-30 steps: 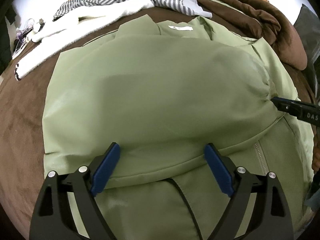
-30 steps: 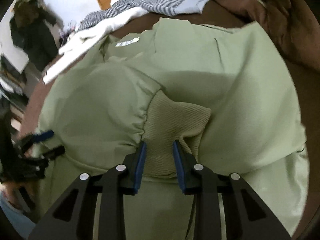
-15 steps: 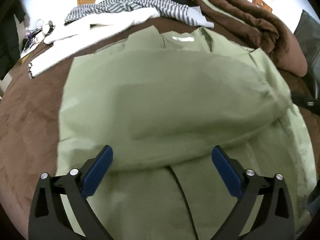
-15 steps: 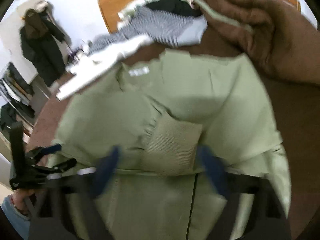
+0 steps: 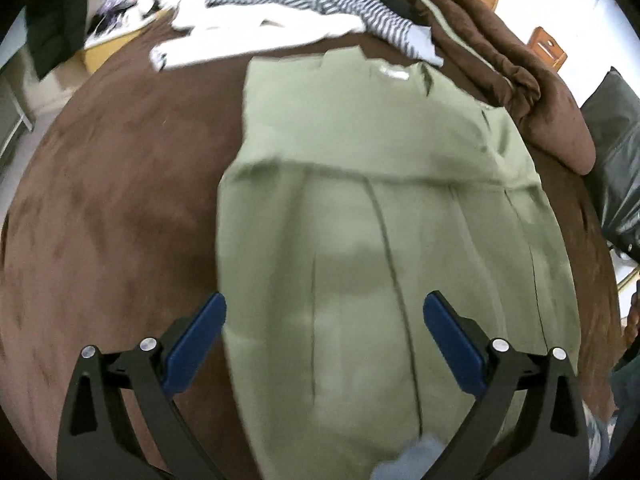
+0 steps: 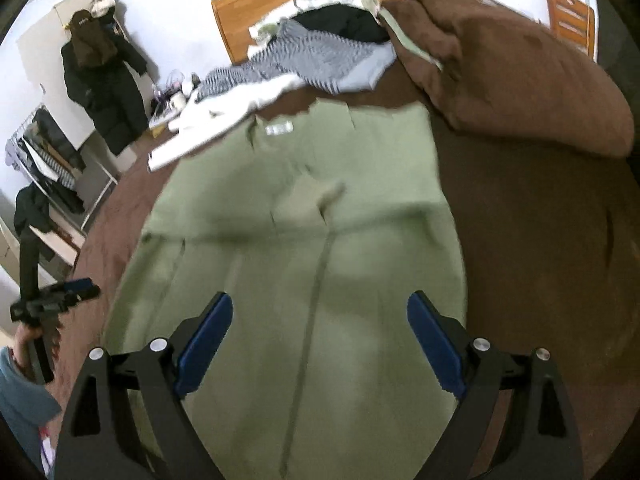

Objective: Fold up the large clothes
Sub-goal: 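Move both tools down to the ribbed hem of the jacket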

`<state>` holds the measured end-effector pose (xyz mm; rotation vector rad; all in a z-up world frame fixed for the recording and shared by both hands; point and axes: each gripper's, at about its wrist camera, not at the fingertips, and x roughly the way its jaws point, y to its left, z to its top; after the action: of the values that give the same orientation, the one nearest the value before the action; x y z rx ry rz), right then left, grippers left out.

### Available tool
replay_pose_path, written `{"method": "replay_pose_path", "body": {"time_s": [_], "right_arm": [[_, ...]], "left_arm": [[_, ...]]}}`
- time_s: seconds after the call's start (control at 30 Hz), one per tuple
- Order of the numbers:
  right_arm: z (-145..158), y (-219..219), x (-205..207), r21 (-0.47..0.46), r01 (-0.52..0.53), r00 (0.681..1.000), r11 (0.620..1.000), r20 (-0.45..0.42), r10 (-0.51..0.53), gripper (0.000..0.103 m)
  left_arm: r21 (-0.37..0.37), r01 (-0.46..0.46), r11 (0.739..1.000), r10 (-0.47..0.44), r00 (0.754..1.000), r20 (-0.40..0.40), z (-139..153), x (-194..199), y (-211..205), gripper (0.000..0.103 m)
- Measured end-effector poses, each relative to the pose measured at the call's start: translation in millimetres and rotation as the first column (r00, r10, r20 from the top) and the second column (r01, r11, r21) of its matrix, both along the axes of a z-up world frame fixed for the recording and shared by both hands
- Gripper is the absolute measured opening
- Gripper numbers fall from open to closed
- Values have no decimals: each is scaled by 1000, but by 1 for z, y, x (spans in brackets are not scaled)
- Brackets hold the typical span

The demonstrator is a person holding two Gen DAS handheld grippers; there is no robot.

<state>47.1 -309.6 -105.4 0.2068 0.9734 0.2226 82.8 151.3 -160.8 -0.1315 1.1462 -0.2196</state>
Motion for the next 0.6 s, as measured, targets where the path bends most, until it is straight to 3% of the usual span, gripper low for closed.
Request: {"method": "replay_pose_path", "body": {"time_s": [0.3,0.43,0.5,0.6], "right_arm": [[-57,-49,-105,46,65,978,997,-201,-55,88],[-81,-59,-133,108,119,967,987,-239,-91,88],[-92,-62,-137,152,144,960,978,-260,-101,88],[-106,-62,-138,174,168,952,970,-283,-115,88]], "left_arm": [[-101,-166,981,155,982,-104,-31,-110,37,96],[-148,-204,968,183,972,-145,-50,-135,39,96],[-213,-219,952,185,968,-167,-57,-140,38,96],[-250,-231,940,188,965,-183,-68,-141,35,96]]}}
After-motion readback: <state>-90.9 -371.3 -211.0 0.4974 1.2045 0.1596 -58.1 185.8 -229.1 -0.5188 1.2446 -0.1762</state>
